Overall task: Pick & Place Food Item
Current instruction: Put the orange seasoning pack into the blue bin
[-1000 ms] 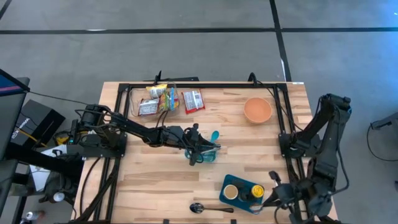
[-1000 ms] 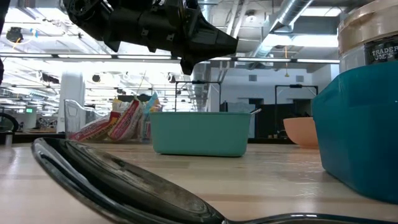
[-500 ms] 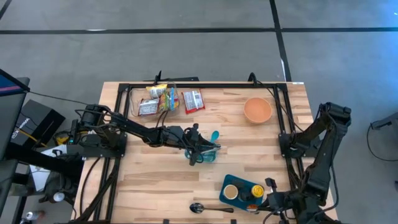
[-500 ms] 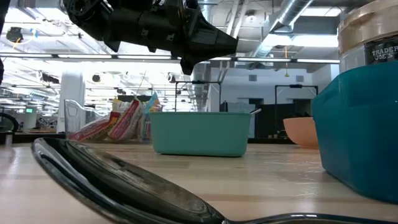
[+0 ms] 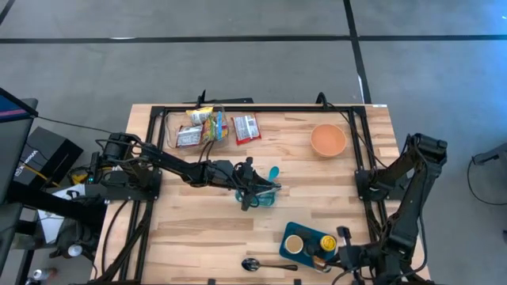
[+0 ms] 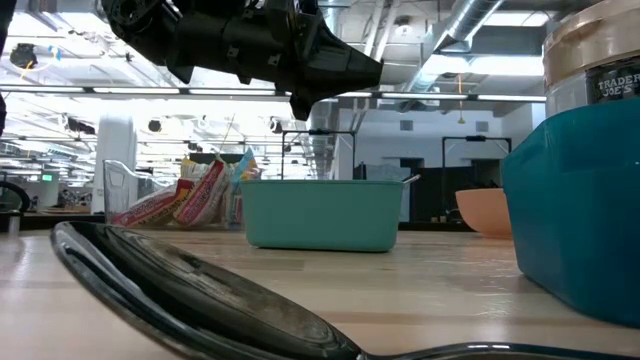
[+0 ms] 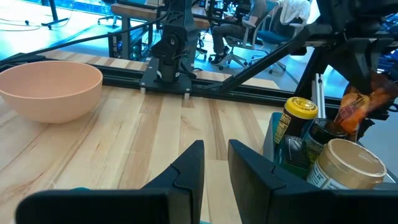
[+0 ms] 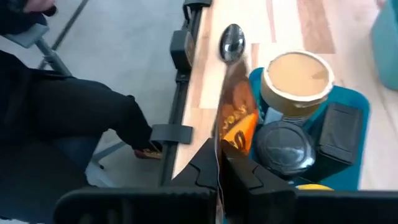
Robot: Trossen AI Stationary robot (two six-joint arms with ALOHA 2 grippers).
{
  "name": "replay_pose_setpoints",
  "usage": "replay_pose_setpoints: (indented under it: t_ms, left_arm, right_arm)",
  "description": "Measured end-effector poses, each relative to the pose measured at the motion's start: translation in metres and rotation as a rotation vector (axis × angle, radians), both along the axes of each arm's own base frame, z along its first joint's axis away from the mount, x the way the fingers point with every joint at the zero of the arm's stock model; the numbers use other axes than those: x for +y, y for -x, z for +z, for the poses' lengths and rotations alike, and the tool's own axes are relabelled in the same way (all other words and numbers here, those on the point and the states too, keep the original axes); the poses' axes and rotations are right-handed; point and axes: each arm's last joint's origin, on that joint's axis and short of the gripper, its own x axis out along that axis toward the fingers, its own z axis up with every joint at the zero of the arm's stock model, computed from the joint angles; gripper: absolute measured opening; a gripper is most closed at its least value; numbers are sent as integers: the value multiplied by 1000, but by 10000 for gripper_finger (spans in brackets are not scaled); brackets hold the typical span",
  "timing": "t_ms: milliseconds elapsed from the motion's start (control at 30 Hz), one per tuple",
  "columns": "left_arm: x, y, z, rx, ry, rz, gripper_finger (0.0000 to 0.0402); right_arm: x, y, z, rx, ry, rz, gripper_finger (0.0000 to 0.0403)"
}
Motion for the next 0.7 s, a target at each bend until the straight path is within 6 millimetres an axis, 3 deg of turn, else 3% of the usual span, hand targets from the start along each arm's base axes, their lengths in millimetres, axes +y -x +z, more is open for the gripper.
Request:
replay_pose_setpoints:
  t_ms: [700]
  left_arm:
    - [0,0,0,0,0,0,68]
  right_arm:
    - [-5,1,-1,-10,60,-23,0]
